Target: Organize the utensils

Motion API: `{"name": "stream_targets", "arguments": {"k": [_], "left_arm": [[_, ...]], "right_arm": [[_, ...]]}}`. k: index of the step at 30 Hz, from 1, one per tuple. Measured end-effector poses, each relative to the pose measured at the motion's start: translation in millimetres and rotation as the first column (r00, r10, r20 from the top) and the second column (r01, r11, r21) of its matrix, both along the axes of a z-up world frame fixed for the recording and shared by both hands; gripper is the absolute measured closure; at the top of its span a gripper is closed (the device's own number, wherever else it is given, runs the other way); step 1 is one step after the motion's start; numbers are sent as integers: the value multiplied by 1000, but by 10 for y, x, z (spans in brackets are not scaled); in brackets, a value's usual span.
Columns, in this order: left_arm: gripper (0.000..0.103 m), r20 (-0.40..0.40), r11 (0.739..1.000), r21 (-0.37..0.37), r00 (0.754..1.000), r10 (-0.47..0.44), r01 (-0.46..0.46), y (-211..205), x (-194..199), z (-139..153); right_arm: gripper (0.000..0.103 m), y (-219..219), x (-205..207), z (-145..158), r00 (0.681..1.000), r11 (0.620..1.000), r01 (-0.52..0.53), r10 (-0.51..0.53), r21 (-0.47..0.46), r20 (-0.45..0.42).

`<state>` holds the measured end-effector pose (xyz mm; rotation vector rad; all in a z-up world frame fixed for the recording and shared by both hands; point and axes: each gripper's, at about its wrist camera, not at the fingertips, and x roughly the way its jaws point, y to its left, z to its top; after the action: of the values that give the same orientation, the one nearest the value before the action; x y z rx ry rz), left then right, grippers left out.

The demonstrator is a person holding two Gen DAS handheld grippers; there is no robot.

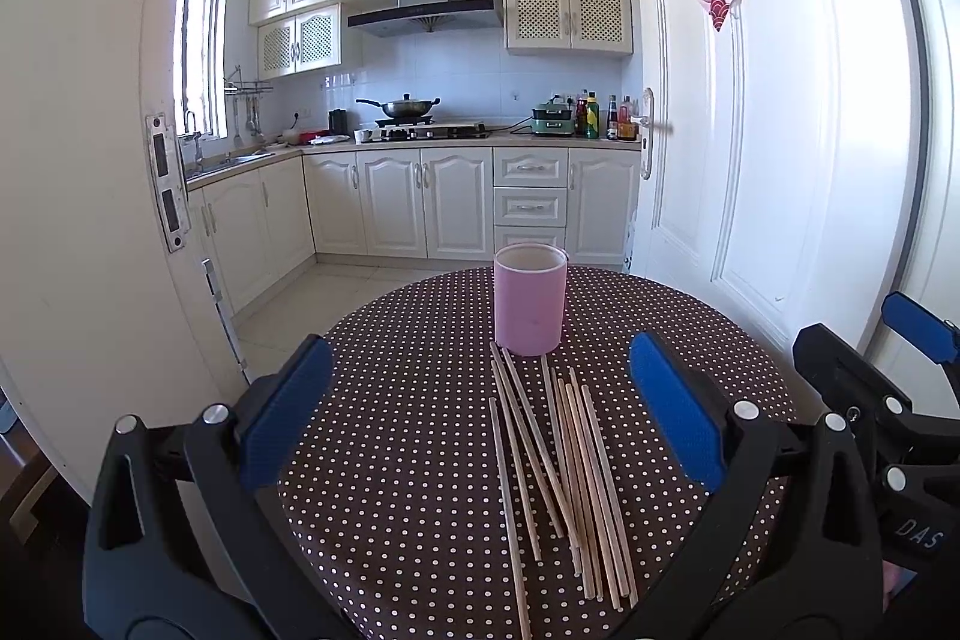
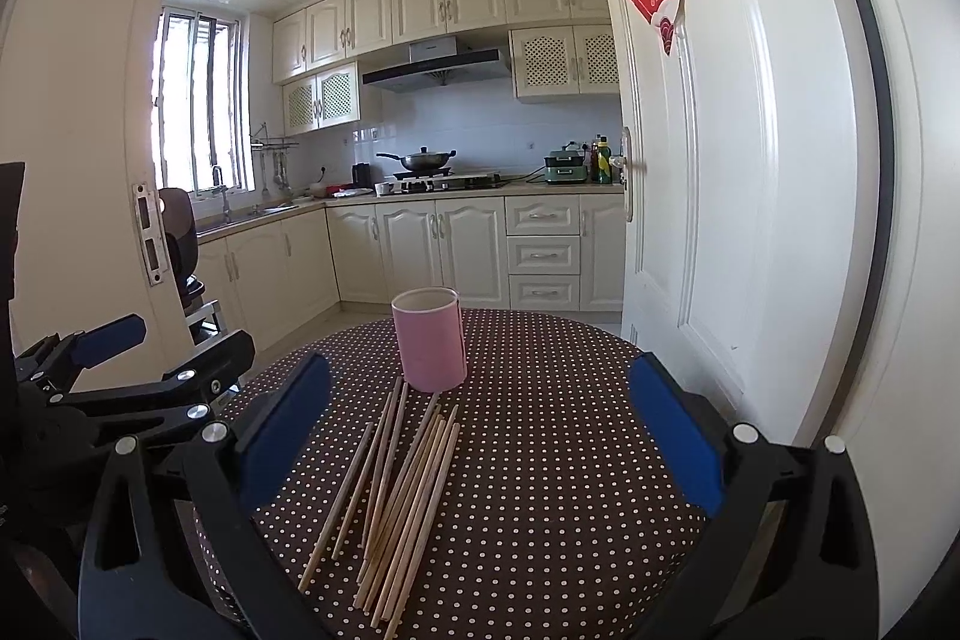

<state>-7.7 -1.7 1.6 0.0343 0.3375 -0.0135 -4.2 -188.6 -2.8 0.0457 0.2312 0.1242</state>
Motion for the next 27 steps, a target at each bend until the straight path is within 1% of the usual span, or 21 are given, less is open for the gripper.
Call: {"name": "stream_targets", "arguments": {"k": [9,27], "left_arm": [[6,-3,1000,-1,1000,-1,1,3,5,-10],[6,-6,1000,-3,1000,-1,1,14,17,-11]], "right_arm": [[7,38,-9,6,1000,1000,-3,3,-9,3],[7,23,24,-3,1000,1000,-9,10,4,-14]]}}
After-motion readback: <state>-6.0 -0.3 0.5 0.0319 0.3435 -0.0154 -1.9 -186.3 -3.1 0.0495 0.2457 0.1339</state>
